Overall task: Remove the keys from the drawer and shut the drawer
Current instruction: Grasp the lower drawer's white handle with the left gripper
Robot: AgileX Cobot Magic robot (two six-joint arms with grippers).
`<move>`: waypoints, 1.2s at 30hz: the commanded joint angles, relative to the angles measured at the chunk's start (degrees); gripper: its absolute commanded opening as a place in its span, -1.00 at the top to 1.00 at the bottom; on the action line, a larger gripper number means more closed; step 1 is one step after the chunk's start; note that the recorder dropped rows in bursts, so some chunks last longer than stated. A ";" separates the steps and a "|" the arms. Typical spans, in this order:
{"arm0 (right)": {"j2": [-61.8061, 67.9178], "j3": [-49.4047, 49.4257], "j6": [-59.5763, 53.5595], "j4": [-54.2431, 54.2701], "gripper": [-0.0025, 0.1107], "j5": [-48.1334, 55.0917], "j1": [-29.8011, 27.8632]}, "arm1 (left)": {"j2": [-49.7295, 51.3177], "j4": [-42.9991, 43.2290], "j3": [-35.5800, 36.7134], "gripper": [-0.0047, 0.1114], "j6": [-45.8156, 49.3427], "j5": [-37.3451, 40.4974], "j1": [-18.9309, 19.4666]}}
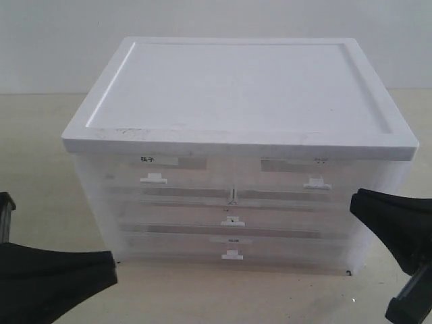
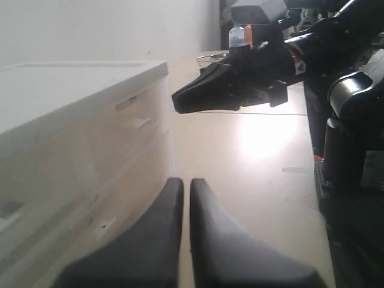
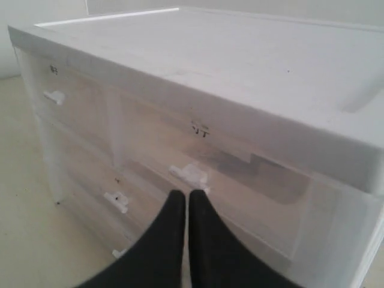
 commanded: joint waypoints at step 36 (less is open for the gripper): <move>3.53 -0.38 -5.57 3.43 0.96 -4.35 0.03 | 39.70 -58.01 -18.02 0.30 90.81 15.14 -41.56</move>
